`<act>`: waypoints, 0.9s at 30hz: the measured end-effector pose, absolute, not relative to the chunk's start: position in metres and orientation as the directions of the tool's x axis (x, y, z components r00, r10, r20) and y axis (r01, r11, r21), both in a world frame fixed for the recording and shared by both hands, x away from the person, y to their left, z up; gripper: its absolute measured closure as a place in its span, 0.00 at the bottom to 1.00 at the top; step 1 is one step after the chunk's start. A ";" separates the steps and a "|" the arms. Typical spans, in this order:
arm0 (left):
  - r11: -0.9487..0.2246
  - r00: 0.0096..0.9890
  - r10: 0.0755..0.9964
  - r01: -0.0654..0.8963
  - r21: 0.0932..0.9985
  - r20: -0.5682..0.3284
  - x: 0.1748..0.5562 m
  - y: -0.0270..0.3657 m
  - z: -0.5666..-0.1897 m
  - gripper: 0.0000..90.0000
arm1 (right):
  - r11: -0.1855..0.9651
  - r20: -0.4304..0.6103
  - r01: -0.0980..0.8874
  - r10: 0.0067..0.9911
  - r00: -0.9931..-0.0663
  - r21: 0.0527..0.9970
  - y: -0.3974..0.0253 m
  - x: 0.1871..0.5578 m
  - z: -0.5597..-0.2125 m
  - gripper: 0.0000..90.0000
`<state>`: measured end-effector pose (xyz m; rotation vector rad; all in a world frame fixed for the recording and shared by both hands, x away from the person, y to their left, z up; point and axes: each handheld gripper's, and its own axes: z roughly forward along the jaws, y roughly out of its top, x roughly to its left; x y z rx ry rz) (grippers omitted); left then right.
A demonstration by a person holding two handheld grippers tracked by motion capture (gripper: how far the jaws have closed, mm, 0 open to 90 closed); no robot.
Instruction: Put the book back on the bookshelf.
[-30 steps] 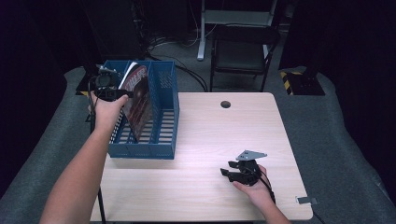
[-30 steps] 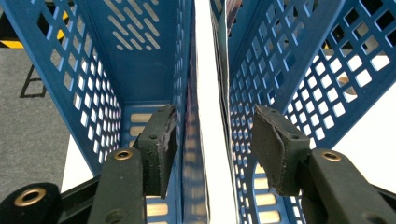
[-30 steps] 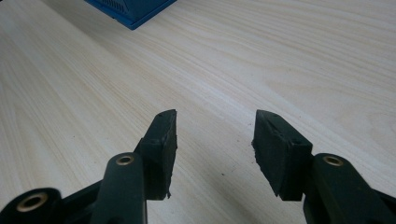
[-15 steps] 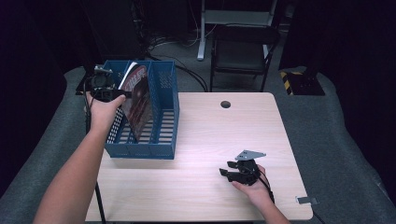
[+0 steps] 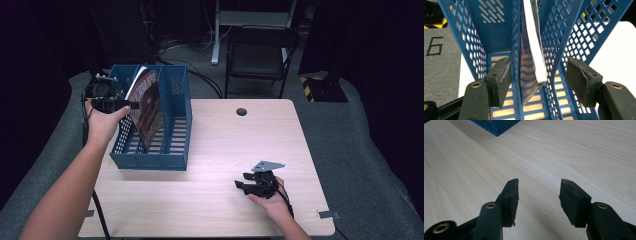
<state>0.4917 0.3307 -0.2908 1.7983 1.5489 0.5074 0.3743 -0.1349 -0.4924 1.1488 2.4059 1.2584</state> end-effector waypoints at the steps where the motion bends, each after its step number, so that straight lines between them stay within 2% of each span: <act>1: -0.047 0.214 0.966 0.696 0.717 -0.144 0.491 0.331 -0.290 0.41 | 0.338 0.171 0.545 0.711 -0.682 0.768 -0.135 0.374 -0.492 0.55; 15: -0.113 0.280 0.953 0.688 0.717 -0.118 0.465 0.334 -0.290 0.39 | 0.341 0.159 0.539 0.715 -0.681 0.770 -0.134 0.373 -0.490 0.54; 27: -0.180 0.356 0.929 0.666 0.724 -0.096 0.437 0.342 -0.284 0.43 | 0.343 0.163 0.547 0.717 -0.678 0.764 -0.132 0.376 -0.491 0.54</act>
